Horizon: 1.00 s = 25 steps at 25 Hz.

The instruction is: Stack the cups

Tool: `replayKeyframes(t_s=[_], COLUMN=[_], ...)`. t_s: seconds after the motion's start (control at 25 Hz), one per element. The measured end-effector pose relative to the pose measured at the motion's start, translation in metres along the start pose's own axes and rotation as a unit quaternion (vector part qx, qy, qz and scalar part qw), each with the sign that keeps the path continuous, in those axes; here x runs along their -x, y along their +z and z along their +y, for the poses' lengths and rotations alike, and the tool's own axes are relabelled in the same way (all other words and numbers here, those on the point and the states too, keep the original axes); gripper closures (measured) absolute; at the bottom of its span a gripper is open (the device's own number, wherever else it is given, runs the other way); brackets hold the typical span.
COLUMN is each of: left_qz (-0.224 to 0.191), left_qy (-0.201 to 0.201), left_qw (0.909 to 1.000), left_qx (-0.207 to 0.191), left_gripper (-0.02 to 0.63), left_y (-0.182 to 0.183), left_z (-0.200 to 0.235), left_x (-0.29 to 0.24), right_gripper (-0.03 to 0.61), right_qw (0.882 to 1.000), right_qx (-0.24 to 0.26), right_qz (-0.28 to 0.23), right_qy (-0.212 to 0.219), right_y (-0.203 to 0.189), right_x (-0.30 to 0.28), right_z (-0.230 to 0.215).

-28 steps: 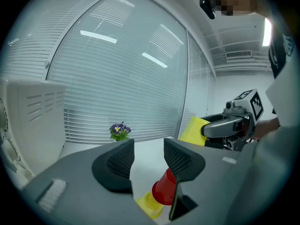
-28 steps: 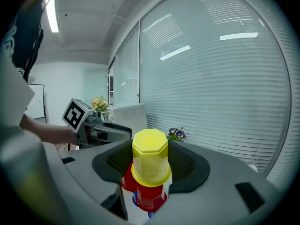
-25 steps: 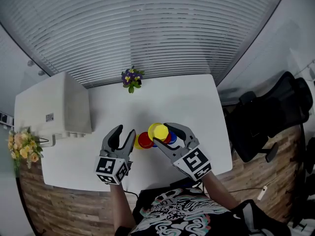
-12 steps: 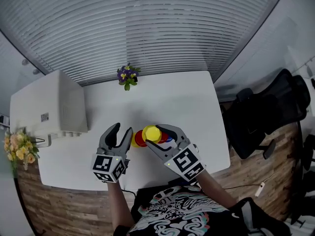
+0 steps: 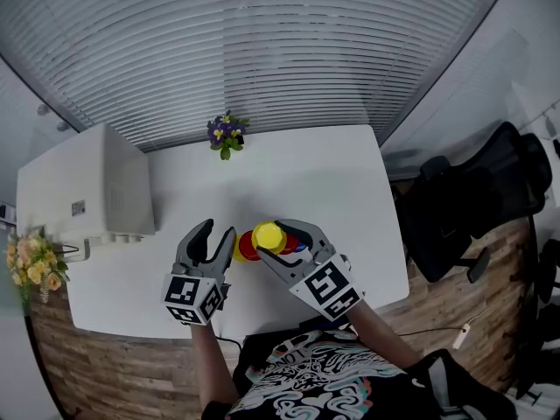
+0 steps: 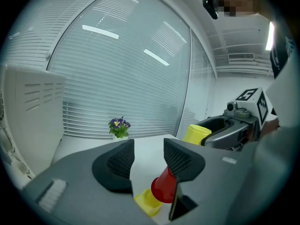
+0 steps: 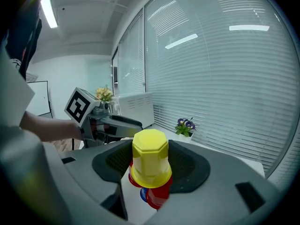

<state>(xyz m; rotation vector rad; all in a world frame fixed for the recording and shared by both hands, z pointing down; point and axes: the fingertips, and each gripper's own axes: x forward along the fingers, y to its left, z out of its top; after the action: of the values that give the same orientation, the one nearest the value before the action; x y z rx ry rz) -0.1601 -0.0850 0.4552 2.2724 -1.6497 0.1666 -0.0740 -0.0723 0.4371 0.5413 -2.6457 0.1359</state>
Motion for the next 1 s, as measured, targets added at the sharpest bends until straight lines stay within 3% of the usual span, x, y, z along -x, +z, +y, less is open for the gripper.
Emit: replayKeyframes(t_s=[0.6, 0.84, 1.0], left_qz=[0.002, 0.000, -0.013], left_qy=[0.003, 0.003, 0.009], left_qw=[1.0000, 1.0000, 0.9999], left_qx=[0.000, -0.001, -0.003], left_gripper=[0.419, 0.416, 0.416], left_y=[0.0000, 0.0010, 0.0045], left_z=[0.0033, 0.0037, 0.0047], left_x=[0.0012, 0.0015, 0.0047], right_gripper=[0.339, 0.275, 0.252], right_qw=[1.000, 1.000, 0.999], right_qx=[-0.001, -0.009, -0.026], right_qz=[-0.006, -0.005, -0.035], right_qy=[0.001, 0.005, 0.009], right_y=[0.0010, -0.0007, 0.0046], right_x=[-0.0021, -0.0032, 0.0039], right_z=[0.0021, 0.0036, 0.0041])
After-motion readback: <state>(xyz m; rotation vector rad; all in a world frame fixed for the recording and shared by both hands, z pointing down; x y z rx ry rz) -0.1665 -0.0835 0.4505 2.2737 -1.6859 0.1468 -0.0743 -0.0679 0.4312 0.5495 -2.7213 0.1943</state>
